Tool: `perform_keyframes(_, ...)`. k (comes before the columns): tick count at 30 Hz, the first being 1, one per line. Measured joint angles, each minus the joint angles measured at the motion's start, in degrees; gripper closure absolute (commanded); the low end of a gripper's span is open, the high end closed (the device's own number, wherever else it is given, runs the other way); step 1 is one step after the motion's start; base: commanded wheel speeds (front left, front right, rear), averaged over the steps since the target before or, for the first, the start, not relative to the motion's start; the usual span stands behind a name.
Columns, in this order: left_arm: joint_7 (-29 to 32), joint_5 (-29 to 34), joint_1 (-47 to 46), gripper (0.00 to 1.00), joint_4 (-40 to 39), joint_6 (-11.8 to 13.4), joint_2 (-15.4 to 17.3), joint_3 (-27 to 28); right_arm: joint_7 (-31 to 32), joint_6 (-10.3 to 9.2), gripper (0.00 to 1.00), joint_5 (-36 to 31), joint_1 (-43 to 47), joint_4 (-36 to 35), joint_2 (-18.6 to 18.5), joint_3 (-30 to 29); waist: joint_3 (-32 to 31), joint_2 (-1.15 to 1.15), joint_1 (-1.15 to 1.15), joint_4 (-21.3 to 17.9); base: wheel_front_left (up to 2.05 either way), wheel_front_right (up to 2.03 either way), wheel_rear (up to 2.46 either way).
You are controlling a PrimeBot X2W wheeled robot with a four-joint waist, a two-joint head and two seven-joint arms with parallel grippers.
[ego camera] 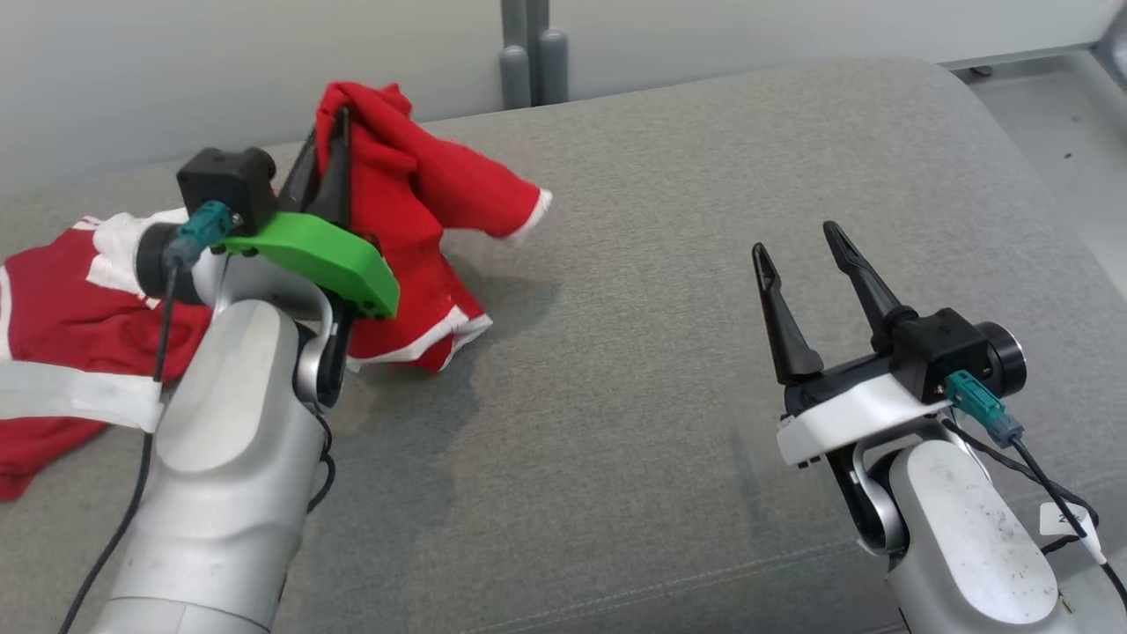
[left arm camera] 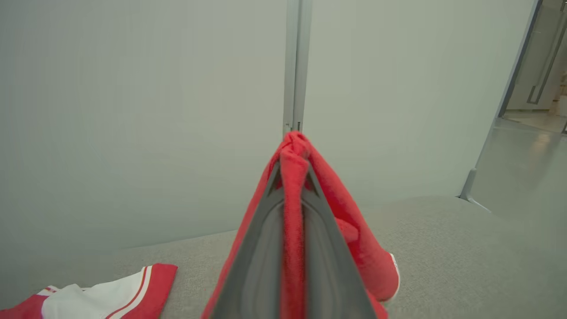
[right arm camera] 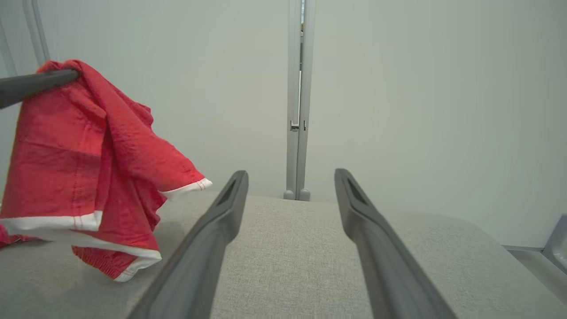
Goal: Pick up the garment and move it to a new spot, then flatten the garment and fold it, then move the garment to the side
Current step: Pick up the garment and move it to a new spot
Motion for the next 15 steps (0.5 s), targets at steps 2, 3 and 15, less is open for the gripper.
perform_keyframes(2, 0.18, -1.32, 1.00, 1.00, 0.16, 0.60, 0.03, -2.14, 0.00, -0.04, 0.00, 0.00, 0.25, -0.31, 0.01, 0.00, 0.04, 0.00, 0.00, -1.57, 0.00, 0.00, 0.00)
perform_keyframes(3, 0.64, -2.07, 1.40, 1.00, 0.18, 1.07, 0.03, -3.21, 0.00, -0.04, 0.00, 0.00, 0.43, -0.45, 0.03, 0.01, 0.11, 0.00, 0.00, -2.38, 0.00, 0.00, 0.00)
perform_keyframes(15, 1.05, -8.70, 2.51, 1.00, -1.63, 3.81, 0.35, -15.72, 0.00, 0.79, 0.00, 0.59, 0.51, -0.78, 0.60, 3.82, 2.77, 0.00, 0.00, -11.89, 0.00, 0.00, 0.00)
